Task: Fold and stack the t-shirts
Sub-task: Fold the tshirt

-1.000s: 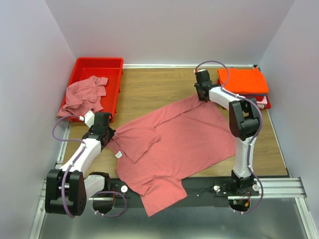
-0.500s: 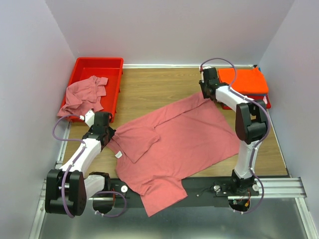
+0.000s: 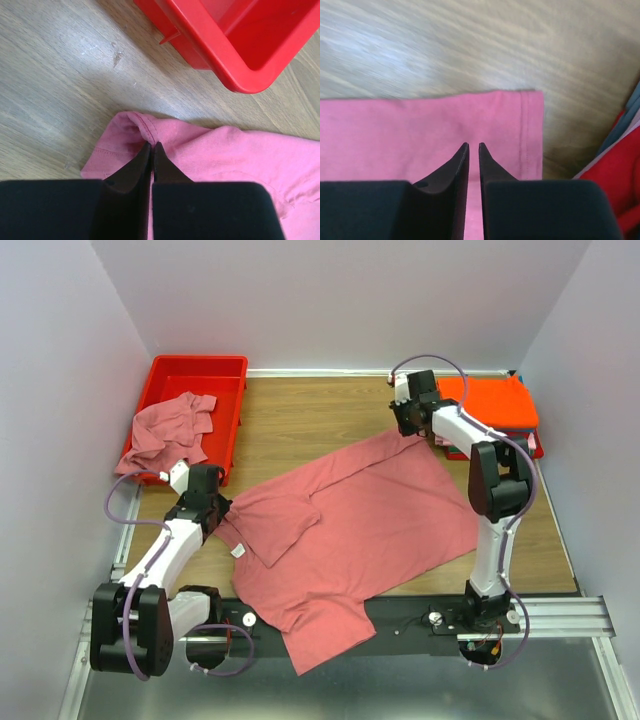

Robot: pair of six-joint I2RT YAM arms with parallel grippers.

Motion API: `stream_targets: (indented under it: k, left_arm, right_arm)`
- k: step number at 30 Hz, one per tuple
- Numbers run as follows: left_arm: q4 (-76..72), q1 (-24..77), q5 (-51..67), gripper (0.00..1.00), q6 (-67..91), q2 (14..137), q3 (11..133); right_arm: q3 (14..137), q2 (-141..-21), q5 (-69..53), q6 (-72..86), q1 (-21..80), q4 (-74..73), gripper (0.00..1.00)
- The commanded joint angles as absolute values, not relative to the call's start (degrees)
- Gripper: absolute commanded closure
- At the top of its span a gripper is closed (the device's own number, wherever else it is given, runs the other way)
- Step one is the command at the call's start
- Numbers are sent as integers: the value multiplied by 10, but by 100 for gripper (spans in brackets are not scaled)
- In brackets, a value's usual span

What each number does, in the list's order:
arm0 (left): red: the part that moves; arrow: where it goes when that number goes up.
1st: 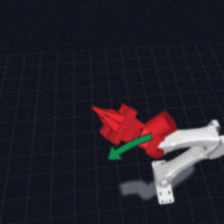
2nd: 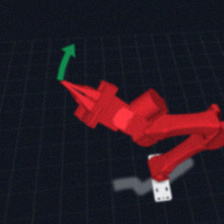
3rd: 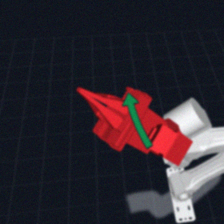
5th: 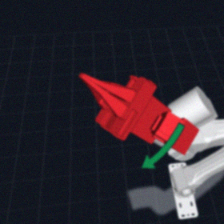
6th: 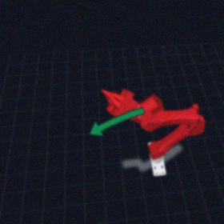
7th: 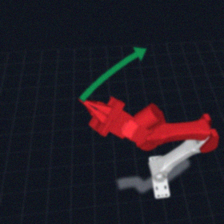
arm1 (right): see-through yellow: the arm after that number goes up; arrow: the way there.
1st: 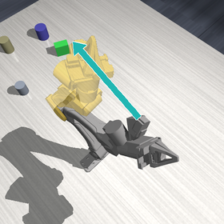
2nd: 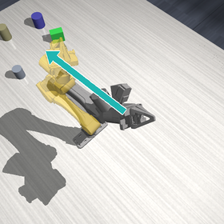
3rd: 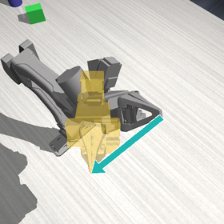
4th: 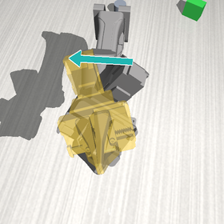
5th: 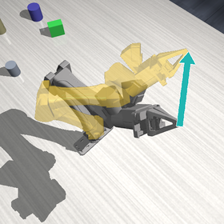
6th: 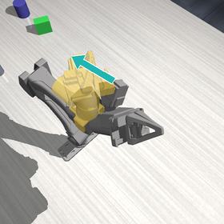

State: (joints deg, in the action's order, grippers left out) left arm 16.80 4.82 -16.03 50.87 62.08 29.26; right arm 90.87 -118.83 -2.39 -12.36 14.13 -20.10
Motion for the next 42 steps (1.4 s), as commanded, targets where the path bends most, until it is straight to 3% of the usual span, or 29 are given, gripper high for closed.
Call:
stream_targets:
  k: [1,11,14,18,22,23,28,34,42]
  left_arm:
    - [170,45,-169,92,519,604,292]
    - [182,45,-174,91,525,585,296]
    - [199,45,-177,87,532,565,308]
    - [218,44,-183,73,538,522,328]
    - [249,45,-197,46,544,482,353]
    - [262,44,-198,45,542,478,364]
    - [253,45,-179,45,490,446,378]
    - [119,44,-9,43,339,389,368]
    - [87,45,55,42,305,407,375]
  right_arm:
    - [914,-1218,-26,-118,109,-229,83]
    - [900,-1214,-33,-130,80,-242,82]
    - [924,-1202,-72,-145,80,-259,77]
    - [983,-1203,-180,-168,81,-308,68]
    - [1032,-1219,-269,-183,82,-345,60]
    - [1049,-1226,-285,-178,81,-351,59]
    - [1082,-1274,-353,-160,87,-380,61]
    - [1085,-1307,-309,-156,93,-397,69]
    - [1104,-1352,-253,-148,93,-418,79]
